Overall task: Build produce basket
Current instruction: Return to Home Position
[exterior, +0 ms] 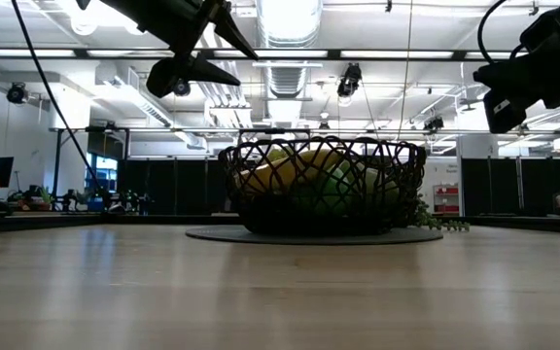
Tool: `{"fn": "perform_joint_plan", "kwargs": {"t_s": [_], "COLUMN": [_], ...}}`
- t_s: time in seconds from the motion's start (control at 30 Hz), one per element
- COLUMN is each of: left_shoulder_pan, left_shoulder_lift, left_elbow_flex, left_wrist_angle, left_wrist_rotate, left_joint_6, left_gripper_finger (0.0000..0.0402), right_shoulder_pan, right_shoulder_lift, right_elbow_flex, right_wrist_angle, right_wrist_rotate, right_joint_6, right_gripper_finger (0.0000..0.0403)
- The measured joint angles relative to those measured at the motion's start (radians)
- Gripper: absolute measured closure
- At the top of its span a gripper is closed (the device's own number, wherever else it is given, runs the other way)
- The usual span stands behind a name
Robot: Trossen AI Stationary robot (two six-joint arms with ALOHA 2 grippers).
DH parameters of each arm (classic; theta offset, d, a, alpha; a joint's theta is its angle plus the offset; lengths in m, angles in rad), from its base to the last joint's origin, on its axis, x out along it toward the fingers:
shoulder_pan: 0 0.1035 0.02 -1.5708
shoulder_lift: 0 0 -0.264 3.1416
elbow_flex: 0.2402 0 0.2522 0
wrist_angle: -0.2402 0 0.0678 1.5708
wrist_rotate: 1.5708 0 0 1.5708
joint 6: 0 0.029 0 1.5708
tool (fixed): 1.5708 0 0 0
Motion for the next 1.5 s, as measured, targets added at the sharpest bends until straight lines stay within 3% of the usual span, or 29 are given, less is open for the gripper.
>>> {"fn": "perform_joint_plan", "kwargs": {"t_s": [0.37,0.53,0.63,1.0,1.2,1.5], "left_shoulder_pan": [0.002,0.014,0.032,0.124,0.125,0.125], "left_shoulder_lift": [0.000,-0.027,-0.076,-0.485,-0.720,-0.956], "left_elbow_flex": [0.000,-0.003,-0.019,-0.302,-0.481,-0.689], "left_wrist_angle": [-0.003,-0.013,-0.040,-0.066,-0.079,0.015], "left_wrist_rotate": [0.041,0.083,0.117,0.303,0.371,0.388], "left_joint_6": [0.005,0.121,0.200,0.366,0.630,0.701], "left_gripper_finger": [0.0201,0.0204,0.0225,0.0394,0.0392,0.0392], "right_shoulder_pan": [0.000,0.000,0.000,0.000,0.000,0.000], "right_shoulder_lift": [0.000,0.000,0.000,0.001,0.006,0.006], "right_elbow_flex": [0.000,0.000,0.000,-0.001,-0.001,-0.001], "right_wrist_angle": [0.000,0.001,0.002,0.004,0.005,0.006], "right_wrist_rotate": [-0.002,-0.002,-0.002,-0.003,-0.004,-0.004], "right_joint_6": [-0.092,-0.033,-0.002,-0.019,-0.020,-0.017], "right_gripper_finger": [0.0394,0.0394,0.0394,0.0394,0.0394,0.0394]}}
